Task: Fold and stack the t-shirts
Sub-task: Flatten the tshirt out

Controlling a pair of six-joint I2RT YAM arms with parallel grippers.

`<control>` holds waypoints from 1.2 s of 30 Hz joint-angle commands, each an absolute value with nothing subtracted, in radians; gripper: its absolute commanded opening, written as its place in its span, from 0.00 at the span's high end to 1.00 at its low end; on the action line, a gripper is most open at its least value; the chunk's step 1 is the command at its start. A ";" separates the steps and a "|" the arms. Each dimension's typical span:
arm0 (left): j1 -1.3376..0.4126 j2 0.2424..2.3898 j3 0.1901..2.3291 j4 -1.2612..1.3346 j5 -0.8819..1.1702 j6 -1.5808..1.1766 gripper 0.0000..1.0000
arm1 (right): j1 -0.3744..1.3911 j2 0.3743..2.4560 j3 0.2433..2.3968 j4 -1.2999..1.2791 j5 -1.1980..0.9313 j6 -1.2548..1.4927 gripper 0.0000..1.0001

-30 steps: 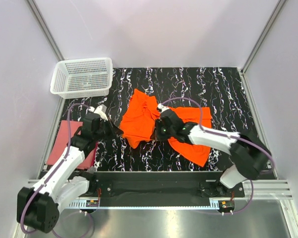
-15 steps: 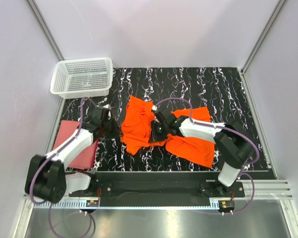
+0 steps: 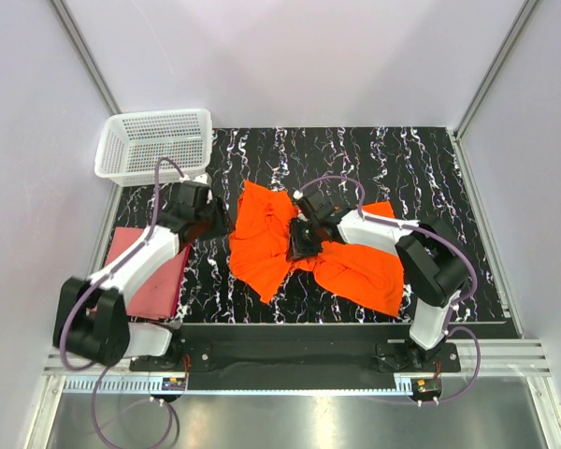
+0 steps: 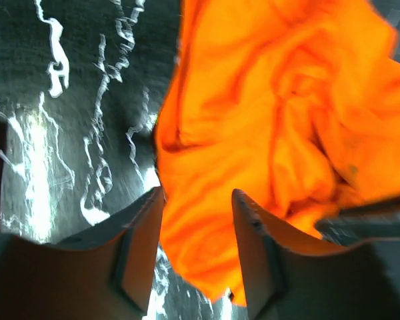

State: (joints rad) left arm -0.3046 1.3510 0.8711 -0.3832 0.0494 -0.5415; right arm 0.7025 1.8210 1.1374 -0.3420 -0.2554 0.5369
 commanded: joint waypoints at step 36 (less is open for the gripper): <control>-0.703 1.061 0.425 -0.161 -0.041 -0.778 0.34 | 0.811 1.451 0.627 0.127 -0.488 0.775 0.23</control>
